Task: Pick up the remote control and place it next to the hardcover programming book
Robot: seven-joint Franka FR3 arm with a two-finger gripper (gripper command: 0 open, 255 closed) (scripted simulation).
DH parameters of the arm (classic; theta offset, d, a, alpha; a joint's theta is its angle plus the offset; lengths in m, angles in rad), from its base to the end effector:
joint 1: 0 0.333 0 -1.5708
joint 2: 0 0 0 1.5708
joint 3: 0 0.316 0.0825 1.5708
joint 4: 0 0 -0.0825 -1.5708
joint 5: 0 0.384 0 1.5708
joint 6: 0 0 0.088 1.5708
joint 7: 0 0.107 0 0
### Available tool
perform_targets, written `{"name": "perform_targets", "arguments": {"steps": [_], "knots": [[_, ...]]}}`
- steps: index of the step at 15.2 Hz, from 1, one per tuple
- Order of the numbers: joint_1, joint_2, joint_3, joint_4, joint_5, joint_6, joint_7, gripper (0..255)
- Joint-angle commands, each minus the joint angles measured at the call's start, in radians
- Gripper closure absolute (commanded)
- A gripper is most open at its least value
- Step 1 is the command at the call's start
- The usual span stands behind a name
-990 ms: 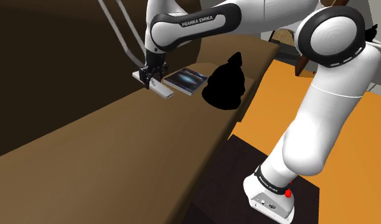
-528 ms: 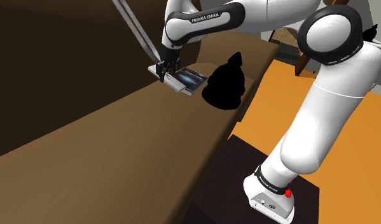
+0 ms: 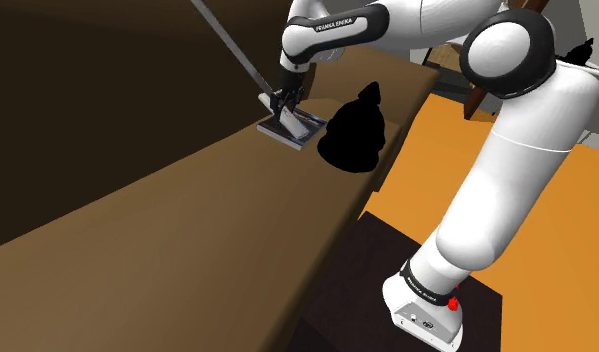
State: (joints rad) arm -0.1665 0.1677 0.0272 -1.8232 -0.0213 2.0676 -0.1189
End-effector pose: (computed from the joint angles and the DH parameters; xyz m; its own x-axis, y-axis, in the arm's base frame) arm 0.6081 -0.0871 0.4496 0.9972 -0.0106 0.0743 -0.0124 -0.9996 0.0239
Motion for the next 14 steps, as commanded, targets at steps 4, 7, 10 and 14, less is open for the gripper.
{"name": "perform_targets", "arguments": {"steps": [4, 7, 10, 14], "knots": [[-0.065, 0.047, -0.041, 0.072, 0.018, -0.023, -0.115, 255], [-0.106, 0.085, -0.064, 0.127, 0.03, -0.041, -0.181, 255], [-0.147, 0.13, -0.083, 0.196, 0.043, -0.064, -0.245, 255], [-0.203, 0.205, -0.105, 0.309, 0.062, -0.104, -0.326, 255]]}}
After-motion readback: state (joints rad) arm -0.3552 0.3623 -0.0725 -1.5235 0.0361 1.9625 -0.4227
